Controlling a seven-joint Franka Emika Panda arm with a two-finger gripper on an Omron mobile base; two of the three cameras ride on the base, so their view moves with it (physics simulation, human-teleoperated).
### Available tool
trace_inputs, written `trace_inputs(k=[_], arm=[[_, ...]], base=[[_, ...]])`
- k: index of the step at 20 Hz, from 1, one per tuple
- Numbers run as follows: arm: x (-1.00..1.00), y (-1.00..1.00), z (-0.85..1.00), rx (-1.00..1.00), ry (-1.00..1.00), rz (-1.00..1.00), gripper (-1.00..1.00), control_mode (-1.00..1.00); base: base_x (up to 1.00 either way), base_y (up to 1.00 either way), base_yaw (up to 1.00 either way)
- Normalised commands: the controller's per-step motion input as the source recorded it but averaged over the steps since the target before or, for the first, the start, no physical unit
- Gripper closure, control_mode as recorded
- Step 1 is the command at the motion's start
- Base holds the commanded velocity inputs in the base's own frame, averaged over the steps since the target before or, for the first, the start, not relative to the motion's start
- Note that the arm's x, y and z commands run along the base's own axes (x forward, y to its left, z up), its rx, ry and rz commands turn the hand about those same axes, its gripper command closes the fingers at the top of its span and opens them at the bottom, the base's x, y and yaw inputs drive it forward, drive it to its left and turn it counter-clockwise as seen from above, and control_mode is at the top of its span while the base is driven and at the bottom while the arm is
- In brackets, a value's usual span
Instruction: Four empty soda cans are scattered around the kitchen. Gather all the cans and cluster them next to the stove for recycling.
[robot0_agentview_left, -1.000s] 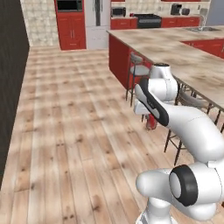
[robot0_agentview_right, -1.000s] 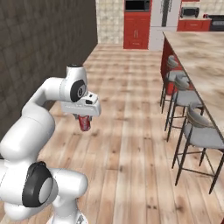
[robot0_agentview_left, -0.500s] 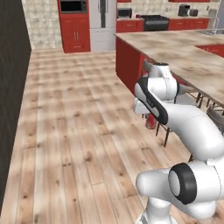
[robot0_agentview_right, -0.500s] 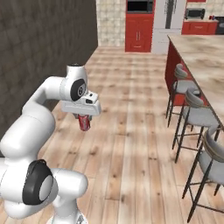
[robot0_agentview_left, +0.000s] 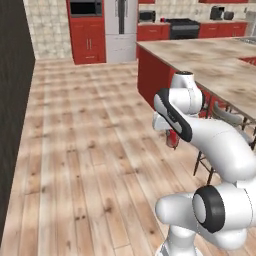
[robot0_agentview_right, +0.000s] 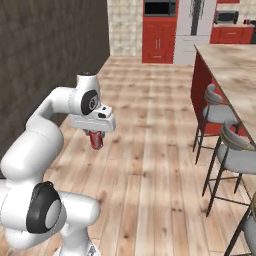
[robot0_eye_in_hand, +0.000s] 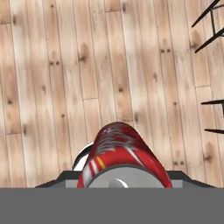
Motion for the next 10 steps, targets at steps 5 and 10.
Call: trace_inputs(k=[5,10], arm=[[0.00,0.00,0.00,0.00,0.00,0.00,1.00,1.00],[0.00,0.00,0.00,0.00,0.00,0.00,1.00,1.00]], base=[[0.95,0.11,0.00],[0.98,0.15,0.00]])
